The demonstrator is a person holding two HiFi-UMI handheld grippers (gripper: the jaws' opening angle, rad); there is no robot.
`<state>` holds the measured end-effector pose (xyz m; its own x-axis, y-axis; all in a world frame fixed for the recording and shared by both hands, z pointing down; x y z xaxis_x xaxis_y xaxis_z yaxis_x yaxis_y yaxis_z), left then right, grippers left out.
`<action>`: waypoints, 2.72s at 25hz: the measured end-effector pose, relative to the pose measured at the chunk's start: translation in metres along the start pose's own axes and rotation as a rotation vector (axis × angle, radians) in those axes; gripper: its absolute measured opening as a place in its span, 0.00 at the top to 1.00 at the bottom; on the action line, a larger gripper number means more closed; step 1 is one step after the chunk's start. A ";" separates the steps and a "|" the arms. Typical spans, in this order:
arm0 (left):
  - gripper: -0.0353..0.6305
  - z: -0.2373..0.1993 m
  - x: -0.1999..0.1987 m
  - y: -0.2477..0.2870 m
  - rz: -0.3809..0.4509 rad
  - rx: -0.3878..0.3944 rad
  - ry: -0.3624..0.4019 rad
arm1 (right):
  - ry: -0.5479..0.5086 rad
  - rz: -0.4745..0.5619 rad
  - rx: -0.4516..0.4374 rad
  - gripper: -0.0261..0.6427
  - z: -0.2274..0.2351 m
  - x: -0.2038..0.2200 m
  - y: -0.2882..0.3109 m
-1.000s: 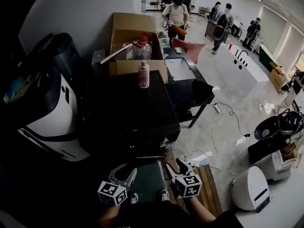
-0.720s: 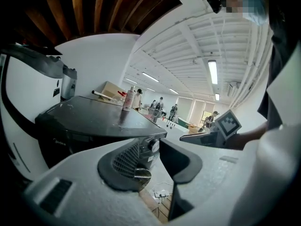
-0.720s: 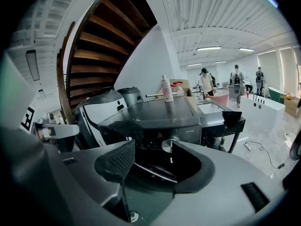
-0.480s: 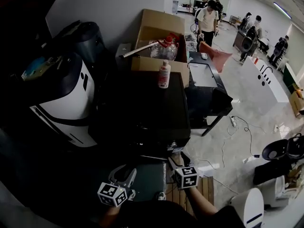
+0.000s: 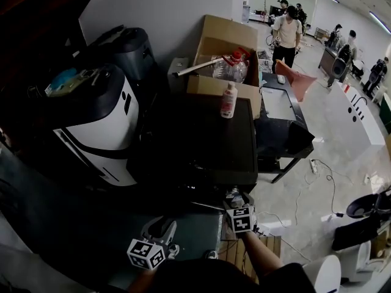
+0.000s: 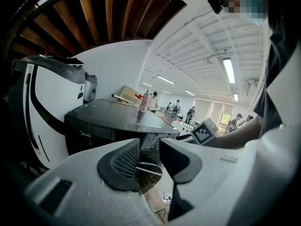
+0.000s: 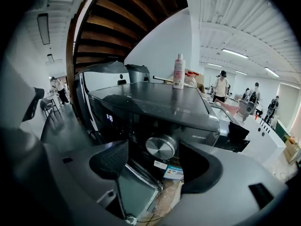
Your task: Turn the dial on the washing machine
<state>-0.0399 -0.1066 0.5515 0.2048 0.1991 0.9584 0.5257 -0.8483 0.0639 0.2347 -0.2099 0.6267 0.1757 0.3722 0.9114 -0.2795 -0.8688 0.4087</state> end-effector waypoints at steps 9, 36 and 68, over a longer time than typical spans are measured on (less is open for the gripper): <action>0.76 -0.009 -0.002 -0.009 -0.001 -0.035 0.008 | -0.115 -0.028 -0.035 0.46 -0.008 0.009 0.023; 0.76 -0.011 0.007 -0.010 -0.073 -0.006 0.010 | 0.179 -0.087 0.023 0.46 0.005 0.037 0.039; 0.76 -0.011 0.008 0.005 -0.098 0.053 0.002 | 0.051 0.012 0.063 0.43 -0.007 0.002 0.017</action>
<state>-0.0453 -0.1147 0.5624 0.1486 0.2791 0.9487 0.5863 -0.7974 0.1428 0.2236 -0.2214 0.6361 0.1239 0.3768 0.9180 -0.2211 -0.8914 0.3957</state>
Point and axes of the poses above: the fingertips, and each gripper's own axes: y forward along the fingers, z to its right, x out of its underside, the point moved 5 cm from there along -y, backward along the fingers, and after that the axes turned 14 degrees about z, right-handed, at the moved point
